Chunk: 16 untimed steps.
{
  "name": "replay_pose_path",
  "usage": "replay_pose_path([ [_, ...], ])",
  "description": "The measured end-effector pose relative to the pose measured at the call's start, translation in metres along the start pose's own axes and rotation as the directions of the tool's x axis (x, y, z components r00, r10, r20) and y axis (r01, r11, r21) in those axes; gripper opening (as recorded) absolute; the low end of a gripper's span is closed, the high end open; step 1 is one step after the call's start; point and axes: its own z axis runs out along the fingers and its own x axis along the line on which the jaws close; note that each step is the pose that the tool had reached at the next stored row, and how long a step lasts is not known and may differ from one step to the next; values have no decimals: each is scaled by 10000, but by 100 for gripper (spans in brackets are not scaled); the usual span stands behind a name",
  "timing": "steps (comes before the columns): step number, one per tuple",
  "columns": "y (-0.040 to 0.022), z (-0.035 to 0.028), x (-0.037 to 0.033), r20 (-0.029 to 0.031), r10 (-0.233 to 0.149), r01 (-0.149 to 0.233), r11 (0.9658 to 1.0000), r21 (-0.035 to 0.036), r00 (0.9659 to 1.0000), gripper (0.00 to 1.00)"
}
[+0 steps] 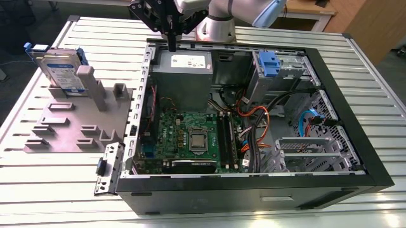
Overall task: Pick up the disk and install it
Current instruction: 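Reach for the disk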
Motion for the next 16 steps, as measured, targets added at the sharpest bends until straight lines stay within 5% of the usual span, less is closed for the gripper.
replay_pose_path([
  [16, -5, -1, 64, 1, 0, 0, 10000, 0, 10000, 11],
])
